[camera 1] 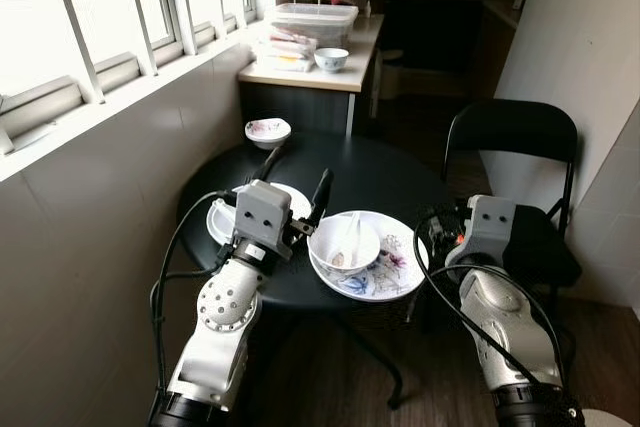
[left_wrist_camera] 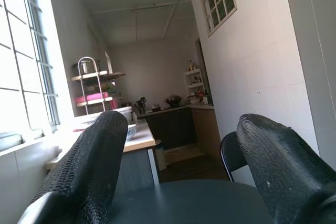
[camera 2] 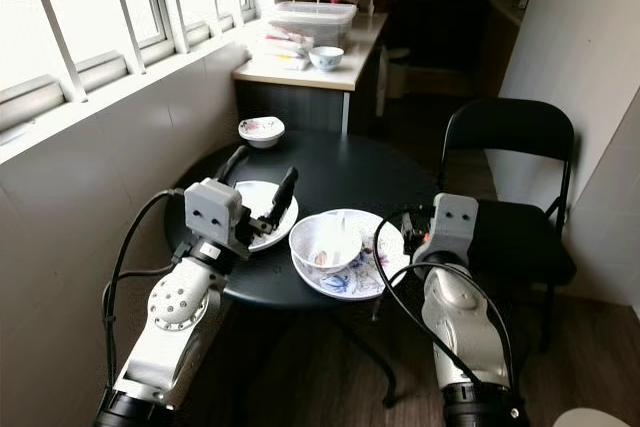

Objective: Kitchen organization

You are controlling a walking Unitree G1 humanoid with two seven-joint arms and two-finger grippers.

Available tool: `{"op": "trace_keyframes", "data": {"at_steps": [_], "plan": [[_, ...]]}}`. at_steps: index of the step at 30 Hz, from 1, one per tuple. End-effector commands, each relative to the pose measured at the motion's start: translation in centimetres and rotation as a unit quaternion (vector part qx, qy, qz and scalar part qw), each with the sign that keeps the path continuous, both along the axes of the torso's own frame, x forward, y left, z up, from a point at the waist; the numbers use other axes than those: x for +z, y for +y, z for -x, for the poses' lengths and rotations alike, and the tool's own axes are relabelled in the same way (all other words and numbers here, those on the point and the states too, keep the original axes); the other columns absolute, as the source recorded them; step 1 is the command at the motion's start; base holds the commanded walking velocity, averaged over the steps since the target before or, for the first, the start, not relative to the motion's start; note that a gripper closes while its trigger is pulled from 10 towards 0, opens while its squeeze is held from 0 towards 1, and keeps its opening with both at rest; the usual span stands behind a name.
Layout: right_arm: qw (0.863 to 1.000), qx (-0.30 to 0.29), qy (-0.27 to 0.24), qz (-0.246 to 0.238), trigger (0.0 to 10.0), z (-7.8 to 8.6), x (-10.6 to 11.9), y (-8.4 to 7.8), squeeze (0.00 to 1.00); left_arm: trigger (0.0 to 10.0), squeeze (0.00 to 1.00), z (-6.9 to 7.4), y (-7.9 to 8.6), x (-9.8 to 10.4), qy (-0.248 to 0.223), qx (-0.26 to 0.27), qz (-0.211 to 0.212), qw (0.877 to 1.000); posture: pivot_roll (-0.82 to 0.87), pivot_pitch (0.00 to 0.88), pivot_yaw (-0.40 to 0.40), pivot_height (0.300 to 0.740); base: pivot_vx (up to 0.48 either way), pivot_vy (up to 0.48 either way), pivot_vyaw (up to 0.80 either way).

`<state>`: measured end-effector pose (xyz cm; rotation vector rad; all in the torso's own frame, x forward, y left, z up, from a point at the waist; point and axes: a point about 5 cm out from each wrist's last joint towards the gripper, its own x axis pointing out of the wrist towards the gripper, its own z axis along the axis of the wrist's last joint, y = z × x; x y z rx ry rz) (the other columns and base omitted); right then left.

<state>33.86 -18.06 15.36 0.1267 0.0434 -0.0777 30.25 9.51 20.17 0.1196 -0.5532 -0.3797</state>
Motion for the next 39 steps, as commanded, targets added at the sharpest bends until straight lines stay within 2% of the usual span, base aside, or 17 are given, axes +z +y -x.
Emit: {"op": "trace_keyframes", "data": {"at_steps": [1,4,6,9,12,14,15,17,25,35,39], "plan": [[1.0,0.015,0.02,-0.008,10.0,-0.6,-0.1,-0.2,0.0,10.0,0.0,0.0,-0.1,0.0,0.001,0.0,-0.004,1.0,0.0,0.0,-0.028,0.74,0.0,0.0,0.0],[0.999,0.028,0.015,0.002,10.0,-1.0,0.3,0.1,0.0,10.0,0.0,0.0,0.0,0.0,0.001,0.0,-0.004,1.0,0.0,0.0,-0.028,0.74,0.0,0.0,0.0],[0.999,0.041,-0.008,0.014,10.0,-0.9,1.1,0.9,0.0,10.0,0.0,0.0,0.0,0.0,0.002,0.0,-0.004,1.0,0.0,0.0,-0.029,0.74,0.0,0.0,0.0],[0.993,0.069,-0.066,0.066,10.0,-0.2,2.4,2.8,0.0,10.0,0.0,0.0,0.1,-0.1,0.003,0.001,0.0,1.0,0.01,0.0,-0.029,0.74,0.0,0.0,0.0],[0.992,0.074,-0.079,0.072,10.0,0.1,2.6,3.3,0.0,10.0,0.0,0.0,0.1,0.0,0.002,0.003,0.002,1.0,0.01,0.0,-0.028,0.74,0.0,0.0,0.0],[0.986,0.078,-0.107,0.099,10.0,0.5,3.2,3.8,0.0,10.0,0.0,0.0,0.2,0.1,0.0,0.004,0.007,1.0,0.0,0.0,-0.027,0.74,0.0,0.0,0.0],[0.977,0.07,-0.147,0.137,10.0,0.9,4.1,4.0,0.0,10.0,0.0,-0.1,0.3,0.1,0.001,0.007,0.007,1.0,0.0,0.0,-0.023,0.74,0.311,0.0,0.0],[0.971,0.05,-0.171,0.156,10.0,1.2,4.7,3.7,0.0,10.0,0.0,-0.2,0.4,0.1,0.001,0.01,0.009,1.0,0.0,0.0,-0.021,0.74,0.336,0.0,0.0],[0.967,0.0,-0.195,0.166,10.0,1.6,5.5,2.3,0.0,10.0,0.0,-0.2,0.2,0.2,0.0,0.005,0.014,1.0,-0.01,0.0,-0.021,0.74,0.339,0.0,0.0],[0.964,-0.002,-0.202,0.173,10.0,1.6,5.4,2.5,0.0,10.0,0.0,-0.1,0.1,0.1,0.002,0.002,0.013,1.0,-0.01,0.0,-0.025,0.74,0.331,0.0,0.0],[0.964,0.002,-0.202,0.172,10.0,1.7,5.3,2.7,0.0,10.0,0.0,-0.1,0.1,0.0,0.006,0.005,0.016,1.0,0.0,0.0,-0.026,0.74,0.0,0.0,0.0]]}}
